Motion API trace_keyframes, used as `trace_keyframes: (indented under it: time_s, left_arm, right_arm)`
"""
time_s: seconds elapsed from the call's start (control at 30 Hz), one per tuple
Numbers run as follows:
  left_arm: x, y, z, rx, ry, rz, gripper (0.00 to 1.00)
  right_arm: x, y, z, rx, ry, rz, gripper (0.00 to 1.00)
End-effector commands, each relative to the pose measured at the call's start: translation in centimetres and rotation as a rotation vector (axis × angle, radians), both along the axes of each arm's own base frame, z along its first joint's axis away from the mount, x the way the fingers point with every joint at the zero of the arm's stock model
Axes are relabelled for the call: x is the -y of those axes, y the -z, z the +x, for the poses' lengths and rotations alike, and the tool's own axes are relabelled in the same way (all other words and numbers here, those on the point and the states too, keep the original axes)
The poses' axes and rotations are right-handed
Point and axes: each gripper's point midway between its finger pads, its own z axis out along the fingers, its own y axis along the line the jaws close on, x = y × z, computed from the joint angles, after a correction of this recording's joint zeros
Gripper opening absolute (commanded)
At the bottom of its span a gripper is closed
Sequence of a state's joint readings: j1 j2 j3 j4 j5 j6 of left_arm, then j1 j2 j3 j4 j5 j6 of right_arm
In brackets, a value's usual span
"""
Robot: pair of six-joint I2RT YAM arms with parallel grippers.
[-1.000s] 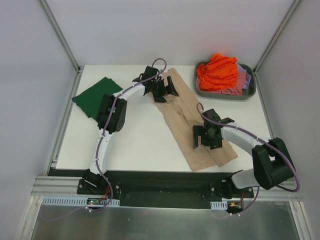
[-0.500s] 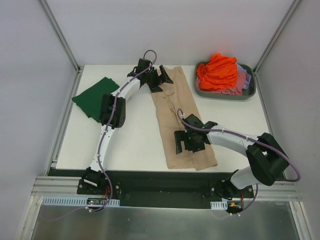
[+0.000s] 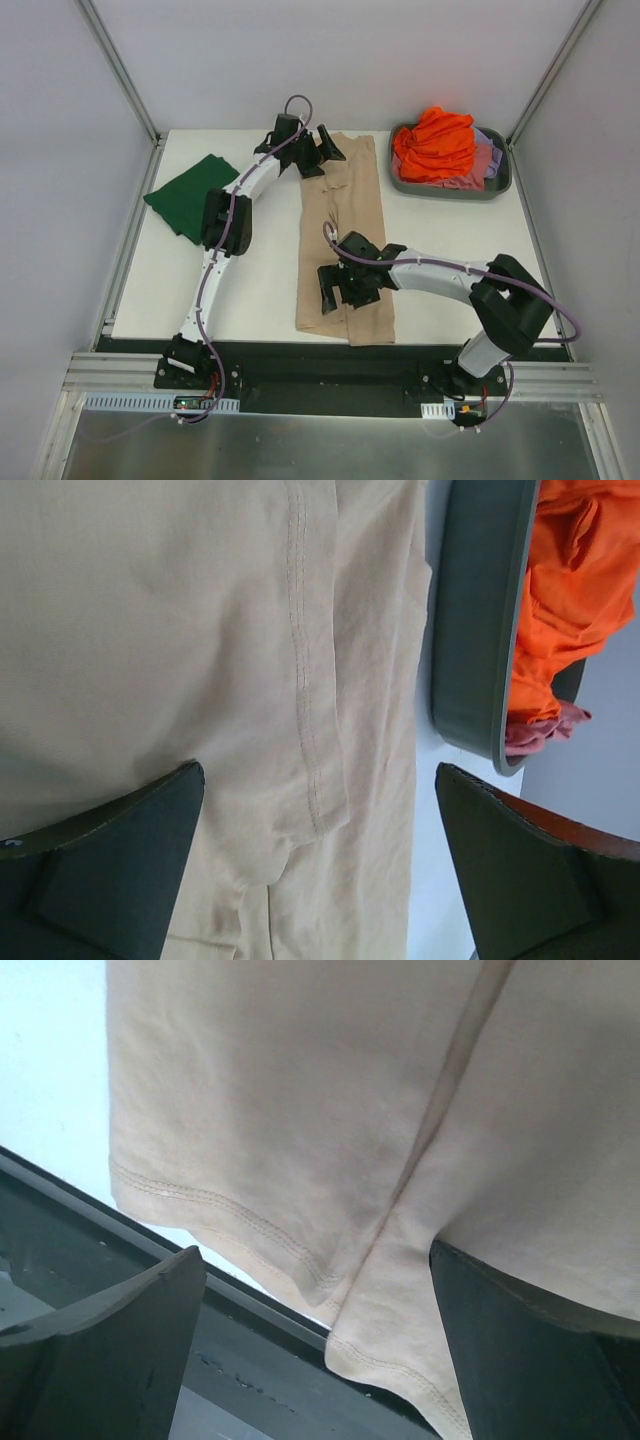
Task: Fold and stack the t-shirts
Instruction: Rotate the tshirt 90 degrees, then grab the bottom of the folded rectangular tshirt with both arms
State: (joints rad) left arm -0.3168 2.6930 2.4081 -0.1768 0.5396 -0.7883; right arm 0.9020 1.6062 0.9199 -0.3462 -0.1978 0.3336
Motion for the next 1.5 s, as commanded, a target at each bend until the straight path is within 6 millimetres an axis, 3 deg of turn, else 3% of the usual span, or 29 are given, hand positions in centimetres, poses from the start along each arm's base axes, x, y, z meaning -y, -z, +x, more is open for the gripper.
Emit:
trace_keyframes:
  time_s: [0.0,0.03,0.07,0.13,0.3,0.4,0.53,0.7,0.83,1.07,1.23,1.37,1.47]
  left_arm:
    - [0.7,-9.7,-1.5,0.225,0.069,0.010,0.99]
    - [0.6,-11.5,-2.5,0.245,0.081,0.011,0.99]
    - [0.6,-11.8,-3.2,0.248,0.093,0.018,0.99]
    - [0.4,-14.3,-5.3,0.270,0.128,0.016,0.99]
    - [-1.3,-16.4,-13.2,0.218,0.174,0.074,0.99]
    - [-2.9,-13.5,-19.4,0.150,0.150,0.181,0.99]
    - [-5.9,-7.0,-28.0,0.026,0.069,0.353,0.99]
    - [-9.0,-0.4,-35.4,-0.168,0.006,0.422,0.91]
    - [-9.1,2.2,-39.0,-0.280,0.059,0.422,0.76]
    - [-8.1,5.1,-41.3,-0.386,0.141,0.465,0.48]
    - [-8.8,6.6,-42.8,-0.433,0.154,0.498,0.46]
    - [-9.8,7.2,-44.0,-0.458,0.153,0.526,0.44]
    - [-10.7,7.5,-44.6,-0.466,0.137,0.561,0.42]
  right_arm:
    - [1.8,-2.2,1.0,0.103,0.008,-0.059,0.96]
    - [2.4,-2.7,0.9,0.122,-0.005,-0.064,0.96]
    - [2.6,-3.6,0.8,0.145,-0.020,-0.047,0.96]
    - [3.0,-4.9,0.3,0.183,-0.059,0.000,0.96]
    - [4.8,-6.2,-0.7,0.254,-0.079,0.037,0.97]
    - [6.0,-7.0,0.1,0.299,-0.008,0.013,0.99]
    - [6.6,-7.6,2.4,0.347,0.076,-0.025,0.99]
    - [5.8,-7.7,6.6,0.370,0.127,-0.094,0.96]
    - [4.2,-7.5,10.5,0.409,0.153,-0.166,0.92]
    - [2.1,-5.0,17.8,0.412,0.208,-0.264,0.80]
    - [1.3,-3.4,21.4,0.400,0.205,-0.304,0.67]
    - [0.2,-2.4,22.8,0.395,0.181,-0.323,0.56]
    - [0.3,-1.9,23.9,0.404,0.197,-0.355,0.54]
